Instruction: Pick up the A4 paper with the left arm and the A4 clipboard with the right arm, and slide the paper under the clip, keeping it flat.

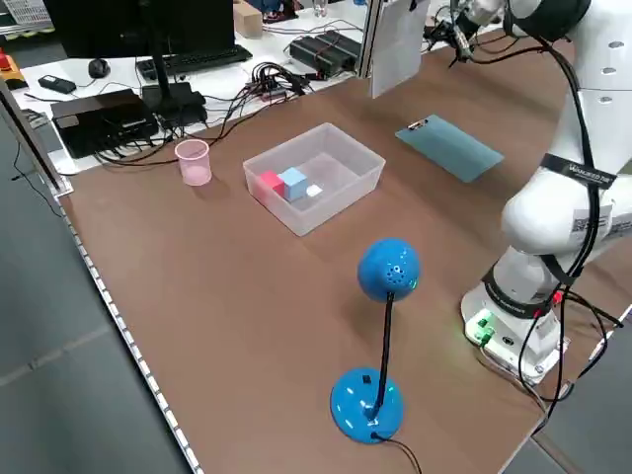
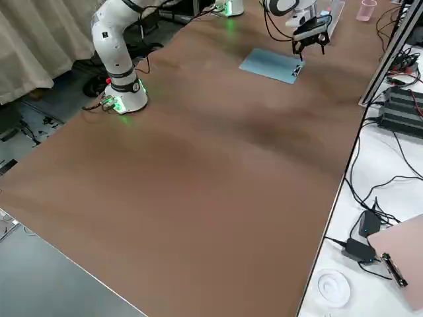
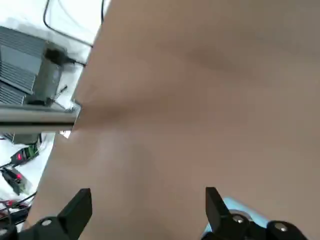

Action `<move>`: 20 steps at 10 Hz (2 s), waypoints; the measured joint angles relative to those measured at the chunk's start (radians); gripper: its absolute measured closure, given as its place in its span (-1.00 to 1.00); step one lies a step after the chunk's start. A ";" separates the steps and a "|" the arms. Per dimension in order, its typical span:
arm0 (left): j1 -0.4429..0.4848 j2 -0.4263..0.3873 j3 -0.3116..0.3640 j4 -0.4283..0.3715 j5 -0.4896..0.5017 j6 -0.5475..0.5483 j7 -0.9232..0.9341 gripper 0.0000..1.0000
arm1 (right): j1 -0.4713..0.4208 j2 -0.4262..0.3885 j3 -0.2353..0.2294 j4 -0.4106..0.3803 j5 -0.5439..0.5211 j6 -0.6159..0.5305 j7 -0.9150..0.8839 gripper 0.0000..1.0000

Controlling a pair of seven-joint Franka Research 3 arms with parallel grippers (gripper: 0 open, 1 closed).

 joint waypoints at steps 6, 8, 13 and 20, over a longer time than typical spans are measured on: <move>-0.161 0.145 0.006 -0.006 0.151 0.086 -0.153 0.97 | -0.223 -0.464 0.001 -0.366 0.001 -0.260 -0.786 -1.00; -0.209 0.173 0.027 -0.007 0.174 0.087 -0.188 0.97 | -0.289 -0.545 0.001 -0.373 0.001 -0.381 -0.963 -1.00; -0.315 0.199 0.167 -0.004 0.198 0.126 -0.210 0.97 | -0.535 -0.681 -0.001 -0.374 0.000 -0.581 -1.410 -1.00; -0.440 0.201 0.163 -0.070 0.189 -0.011 -0.267 0.97 | -0.552 -0.689 0.020 -0.235 0.000 -0.765 -1.540 -1.00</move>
